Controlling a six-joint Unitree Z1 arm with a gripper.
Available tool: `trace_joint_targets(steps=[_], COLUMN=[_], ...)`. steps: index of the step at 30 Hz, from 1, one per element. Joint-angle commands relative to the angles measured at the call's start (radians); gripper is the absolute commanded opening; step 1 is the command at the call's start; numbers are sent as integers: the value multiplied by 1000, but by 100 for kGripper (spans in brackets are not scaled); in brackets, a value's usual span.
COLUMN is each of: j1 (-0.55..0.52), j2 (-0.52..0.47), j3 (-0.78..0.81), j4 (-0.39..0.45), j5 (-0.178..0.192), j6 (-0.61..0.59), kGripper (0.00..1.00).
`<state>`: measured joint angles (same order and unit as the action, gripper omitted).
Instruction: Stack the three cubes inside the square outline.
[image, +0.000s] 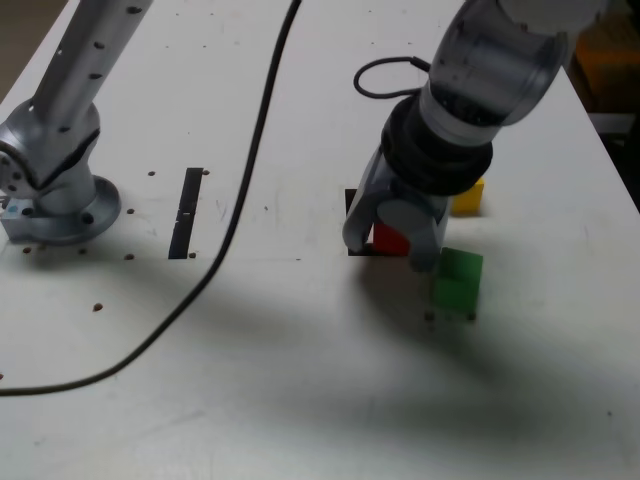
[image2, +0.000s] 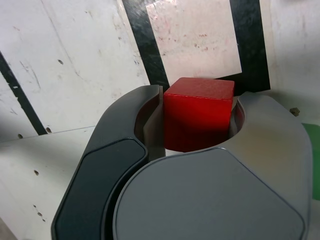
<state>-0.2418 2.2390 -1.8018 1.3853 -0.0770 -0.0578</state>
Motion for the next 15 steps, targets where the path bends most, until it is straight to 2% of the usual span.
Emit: trace_joint_targets(steps=[1, 3, 6, 15], j1=[3, 9, 24, 59], j2=[-28, -48, -64, -71], j3=[8, 25, 56, 103], j4=[17, 29, 36, 10], j5=[26, 54, 74, 75], j6=[-14, -27, -35, -36], kGripper=[30, 30, 31, 32])
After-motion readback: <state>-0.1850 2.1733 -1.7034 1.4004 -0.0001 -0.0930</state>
